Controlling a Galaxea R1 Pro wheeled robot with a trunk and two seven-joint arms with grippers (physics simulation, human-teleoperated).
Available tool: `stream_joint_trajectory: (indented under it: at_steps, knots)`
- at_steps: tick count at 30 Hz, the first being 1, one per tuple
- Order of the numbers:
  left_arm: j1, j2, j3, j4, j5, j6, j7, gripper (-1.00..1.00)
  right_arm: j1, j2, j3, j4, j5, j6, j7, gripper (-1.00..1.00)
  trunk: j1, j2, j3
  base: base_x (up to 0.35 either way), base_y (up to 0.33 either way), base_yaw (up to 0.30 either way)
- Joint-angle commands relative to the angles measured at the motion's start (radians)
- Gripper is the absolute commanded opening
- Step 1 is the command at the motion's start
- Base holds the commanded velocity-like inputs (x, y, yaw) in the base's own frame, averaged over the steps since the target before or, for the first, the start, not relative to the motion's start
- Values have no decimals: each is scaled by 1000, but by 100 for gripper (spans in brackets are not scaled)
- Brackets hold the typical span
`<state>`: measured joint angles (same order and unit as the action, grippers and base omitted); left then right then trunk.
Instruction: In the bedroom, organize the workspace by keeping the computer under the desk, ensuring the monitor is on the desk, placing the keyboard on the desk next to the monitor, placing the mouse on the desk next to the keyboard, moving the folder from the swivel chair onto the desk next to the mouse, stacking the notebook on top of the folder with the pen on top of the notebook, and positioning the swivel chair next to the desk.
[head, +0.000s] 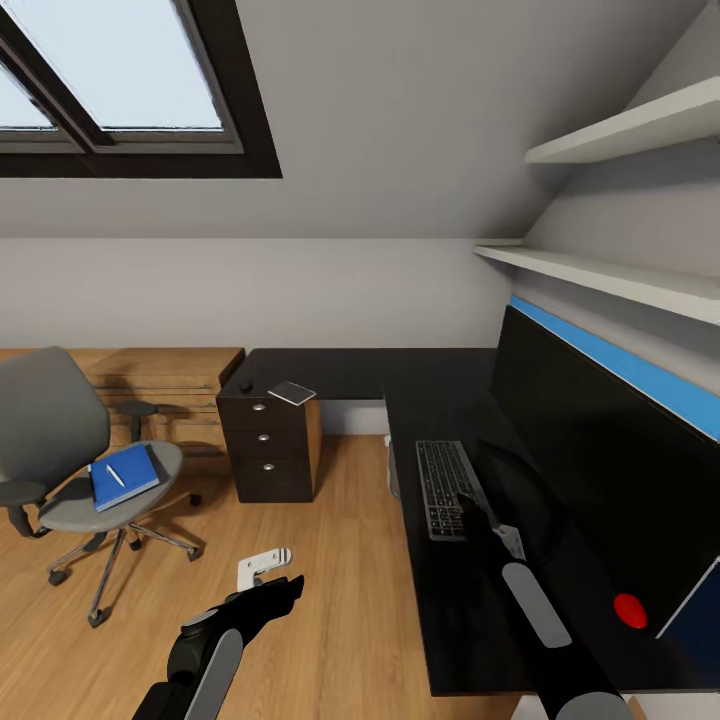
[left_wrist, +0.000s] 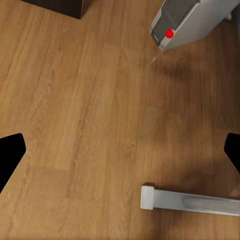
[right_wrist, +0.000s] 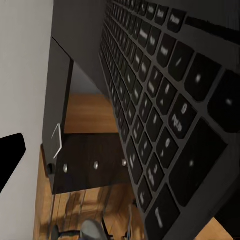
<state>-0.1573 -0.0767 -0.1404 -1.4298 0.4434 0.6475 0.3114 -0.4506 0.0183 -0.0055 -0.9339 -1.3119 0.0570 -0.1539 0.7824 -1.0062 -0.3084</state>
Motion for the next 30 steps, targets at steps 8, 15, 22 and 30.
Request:
stream_joint_trajectory:
  at_steps: [8, 15, 22, 30]
  knots:
    - [-1, 0, -1, -1, 11, 3, 11, 100, 0, 0, -1, -2, -6, 3, -6, 100, 0, -1, -1, 0, -59, 0]
    - [-1, 0, -1, 0, 11, 3, 11, 100, 0, 0, -1, -2, -6, 3, -6, 100, 0, -1, -1, -16, -2, 0]
    - [-1, 0, -1, 0, 11, 3, 10, 100, 0, 0, -1, -2, -6, 3, -6, 100, 0, -1, -1, -298, 0, 0]
    - [-1, 0, -1, 0, 11, 4, 9, 100, 0, 0, -1, -2, -6, 3, -6, 100, 0, -1, -1, -333, 0, 0]
